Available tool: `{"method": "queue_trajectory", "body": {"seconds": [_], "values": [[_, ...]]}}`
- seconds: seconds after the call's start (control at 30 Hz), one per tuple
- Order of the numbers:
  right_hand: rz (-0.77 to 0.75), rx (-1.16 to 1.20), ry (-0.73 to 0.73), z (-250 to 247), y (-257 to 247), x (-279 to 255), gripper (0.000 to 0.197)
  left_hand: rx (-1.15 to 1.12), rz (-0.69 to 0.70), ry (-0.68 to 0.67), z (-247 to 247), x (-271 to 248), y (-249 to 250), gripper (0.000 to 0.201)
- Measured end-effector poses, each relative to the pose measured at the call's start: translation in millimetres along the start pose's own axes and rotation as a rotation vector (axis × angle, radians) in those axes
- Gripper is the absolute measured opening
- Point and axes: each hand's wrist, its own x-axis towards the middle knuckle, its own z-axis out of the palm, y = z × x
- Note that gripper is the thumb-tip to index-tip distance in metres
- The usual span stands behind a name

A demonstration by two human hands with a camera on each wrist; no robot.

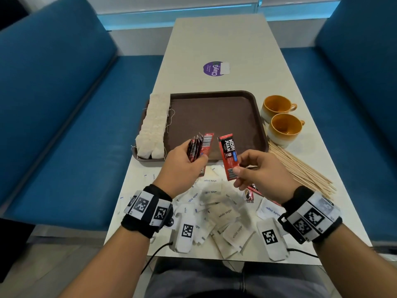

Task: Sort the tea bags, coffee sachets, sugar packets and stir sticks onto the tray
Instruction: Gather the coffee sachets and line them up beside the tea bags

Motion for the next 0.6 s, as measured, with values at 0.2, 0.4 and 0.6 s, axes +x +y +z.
{"method": "queue_trajectory", "body": {"seconds": [0.2, 0.4, 0.6], "values": [[-0.068, 0.128, -0.058, 9.5, -0.1, 1.6, 0.03, -0.308, -0.101, -0.11, 21.8, -10.8, 15.0, 0.006], [-0.091, 0.123, -0.085, 5.0, 3.9, -2.4, 0.025, -0.485, -0.181, -0.228, 36.6, -17.9, 12.9, 0.031], [-0.083, -0.47, 0.17, -24.5, 10.9, -4.5, 0.02, -0.26, -0.165, -0.214, 33.6, -7.1, 14.5, 0.012]]}}
